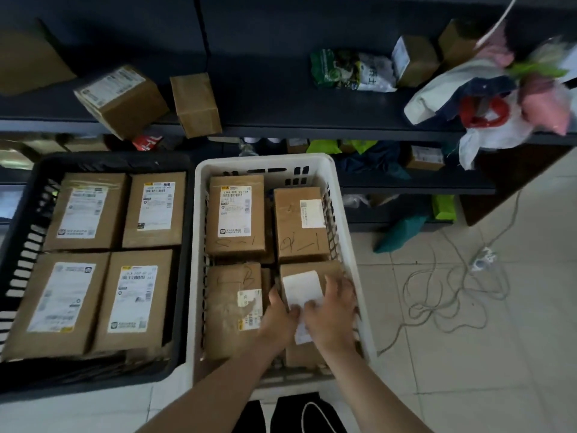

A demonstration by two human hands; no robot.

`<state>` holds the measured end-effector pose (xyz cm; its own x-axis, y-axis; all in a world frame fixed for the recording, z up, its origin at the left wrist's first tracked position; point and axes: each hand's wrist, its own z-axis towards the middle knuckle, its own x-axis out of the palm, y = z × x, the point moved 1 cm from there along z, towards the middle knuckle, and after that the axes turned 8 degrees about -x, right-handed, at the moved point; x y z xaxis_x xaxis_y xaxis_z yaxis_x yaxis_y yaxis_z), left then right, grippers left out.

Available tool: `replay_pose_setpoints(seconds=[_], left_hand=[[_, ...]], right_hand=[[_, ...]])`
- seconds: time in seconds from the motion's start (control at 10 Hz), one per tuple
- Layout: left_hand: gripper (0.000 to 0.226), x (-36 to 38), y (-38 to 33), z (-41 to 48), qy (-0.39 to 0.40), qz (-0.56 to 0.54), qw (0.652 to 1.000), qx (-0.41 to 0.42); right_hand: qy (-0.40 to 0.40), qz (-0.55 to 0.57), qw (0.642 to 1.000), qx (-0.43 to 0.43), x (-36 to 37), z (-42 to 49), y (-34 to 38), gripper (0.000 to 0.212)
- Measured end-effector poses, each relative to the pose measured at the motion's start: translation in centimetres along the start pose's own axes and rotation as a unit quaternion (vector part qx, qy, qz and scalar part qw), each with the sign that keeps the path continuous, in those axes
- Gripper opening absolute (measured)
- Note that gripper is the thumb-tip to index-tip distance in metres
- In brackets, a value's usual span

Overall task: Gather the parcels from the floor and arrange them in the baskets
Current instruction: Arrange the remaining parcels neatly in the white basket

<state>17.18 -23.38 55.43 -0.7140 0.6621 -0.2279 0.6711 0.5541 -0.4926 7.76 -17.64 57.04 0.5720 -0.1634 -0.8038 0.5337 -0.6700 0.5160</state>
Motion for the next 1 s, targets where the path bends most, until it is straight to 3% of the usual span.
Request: replay_pose_setpoints(seconds=[0.1, 0.3, 0.4, 0.5, 0.6, 0.7, 0.8, 0.9, 1.0], left_hand=[[0.058, -0.4, -1.8, 0.0, -0.060, -0.020, 0.998, 0.012], [0.041, 0.1, -0.6, -0.8, -0.099, 0.039, 0.994, 0.020], [0.034, -0.5, 0.5, -2.0, -0.185, 0.006, 0.979, 0.079], [0.038, -2.5, 1.7, -2.7, -0.267, 0.003, 0.962, 0.053], [0.045, -4.8, 3.0, -2.3, -0.271, 0.077, 0.959, 0.012], [0.044, -6.3, 3.5, -1.9, -0.251, 0.105, 0.962, 0.034], [0.038, -6.9, 3.5, -1.5, -0.236, 0.159, 0.953, 0.101], [0.043, -6.2, 2.4, -1.4, -0.148, 0.183, 0.959, 0.159], [0.055, -5.5, 1.4, -1.0, -0.099, 0.207, 0.958, 0.172]], right_hand=[[-0.005, 0.048, 0.998, -0.050, -1.0, 1.7, 0.4, 0.068], [0.060, 0.128, 0.990, 0.002, -1.7, 0.5, -1.4, 0.086], [0.082, 0.090, 0.990, 0.074, -0.8, -2.6, -2.5, 0.070], [0.091, 0.067, 0.980, 0.166, -0.1, -3.9, -3.1, 0.056], [0.124, 0.100, 0.963, 0.218, 0.0, -3.0, -1.9, 0.061], [0.109, 0.115, 0.934, 0.320, 0.2, -2.0, -0.4, 0.063], [0.036, 0.132, 0.927, 0.349, 2.0, -1.9, -0.1, 0.047], [0.028, 0.189, 0.908, 0.372, 2.2, -1.9, -0.5, 0.039], [0.145, 0.010, 0.934, 0.326, 1.1, -1.8, 0.4, 0.040]])
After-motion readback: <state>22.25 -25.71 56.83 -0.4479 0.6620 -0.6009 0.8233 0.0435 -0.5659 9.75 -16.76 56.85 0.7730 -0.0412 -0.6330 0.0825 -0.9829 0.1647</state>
